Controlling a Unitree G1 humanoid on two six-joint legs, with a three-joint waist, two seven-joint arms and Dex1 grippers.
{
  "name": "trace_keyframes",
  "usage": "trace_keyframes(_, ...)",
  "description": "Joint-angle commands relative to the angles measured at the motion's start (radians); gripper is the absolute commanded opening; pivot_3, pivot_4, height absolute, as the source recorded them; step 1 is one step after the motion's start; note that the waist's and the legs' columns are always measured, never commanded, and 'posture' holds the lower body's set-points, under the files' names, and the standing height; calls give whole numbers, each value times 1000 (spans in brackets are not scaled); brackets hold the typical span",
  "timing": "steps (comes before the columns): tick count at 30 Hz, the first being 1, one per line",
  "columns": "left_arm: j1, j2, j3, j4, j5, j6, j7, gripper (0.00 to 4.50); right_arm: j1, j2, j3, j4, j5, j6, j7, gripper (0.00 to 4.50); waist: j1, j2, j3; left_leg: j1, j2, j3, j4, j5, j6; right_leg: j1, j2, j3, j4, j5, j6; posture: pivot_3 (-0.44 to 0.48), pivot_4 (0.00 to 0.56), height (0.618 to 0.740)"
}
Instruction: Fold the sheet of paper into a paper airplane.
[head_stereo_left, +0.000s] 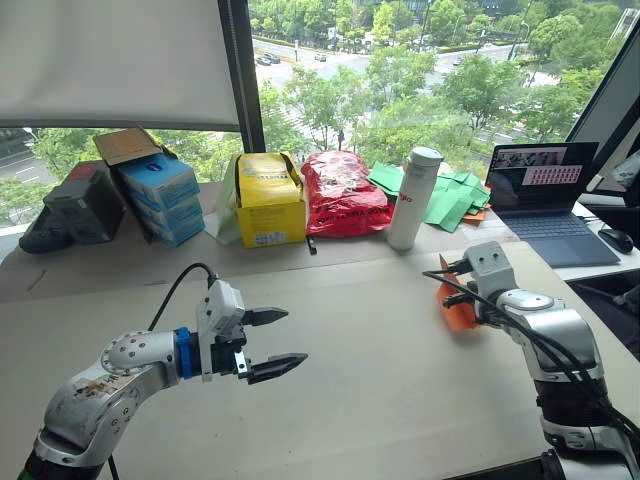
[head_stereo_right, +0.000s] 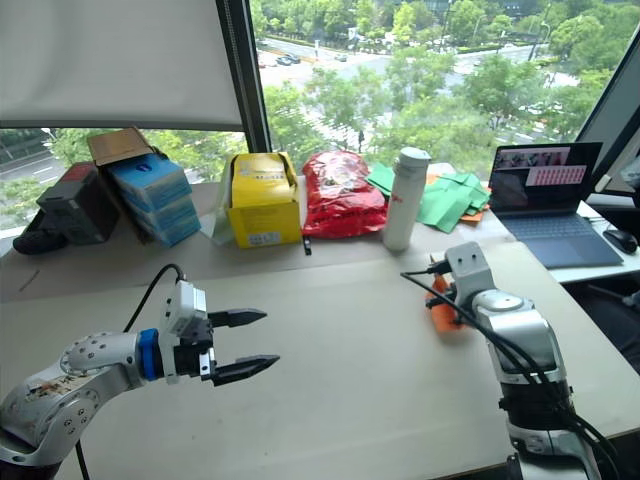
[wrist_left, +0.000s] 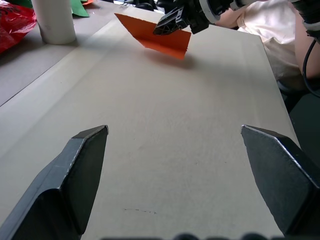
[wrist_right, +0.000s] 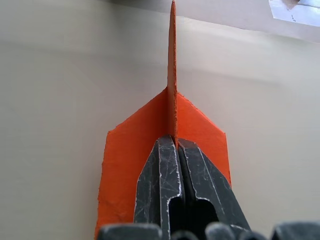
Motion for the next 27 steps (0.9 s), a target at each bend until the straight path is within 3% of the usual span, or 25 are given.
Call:
trace_keyframes(1, 8, -2, 6, -12, 10, -37, -10, 4500, -19, -8, -25, -2, -4, -38, -14, 44, 0, 0, 0, 0, 0, 0, 0, 0, 0, 0, 0, 0, 0, 0, 0, 0, 150, 740)
trace_keyframes(2, 13, -1, 5, -10, 11, -39, -12, 4500, -19, -5, -27, 3, 0, -41, -15, 44, 0, 0, 0, 0, 0, 0, 0, 0, 0, 0, 0, 0, 0, 0, 0, 0, 150, 740)
trace_keyframes(5, 24, 2, 5, -3, 18, -49, -19, 4500, -25, 2, -40, 14, 10, -51, -16, 922, -1, 0, 0, 0, 0, 0, 0, 0, 0, 0, 0, 0, 0, 0, 0, 0, 150, 740)
trace_keyframes(15, 82, 9, 43, 20, 39, -92, -27, 4500, -88, -3, -124, -143, 115, -84, 67, 4407, -1, 0, 0, 0, 1, 1, 0, 0, 1, 0, 1, 1, 0, 0, 0, 0, 150, 740)
trace_keyframes(18, 117, -4, 68, 46, 55, -121, -13, 4500, -34, 3, -115, -270, 209, -153, 169, 4483, -2, 0, 0, 0, 2, 1, -1, -1, 2, 0, 1, 0, -1, 0, 0, 0, 150, 740)
trace_keyframes(21, 158, -46, 95, 98, 106, -198, 25, 4500, 135, 38, -82, -400, 300, -284, 280, 4483, 4, -1, -1, 1, 3, 0, -1, -4, 7, 1, 2, 0, -1, 0, 0, 0, 150, 740)
trace_keyframes(27, 196, -127, 143, 204, 206, -341, 102, 4500, 362, 149, -4, -309, 211, -636, 247, 4483, 10, -2, -1, 3, 0, 2, 1, -4, 7, 2, 0, 1, -2, 1, 3, 0, 150, 740)
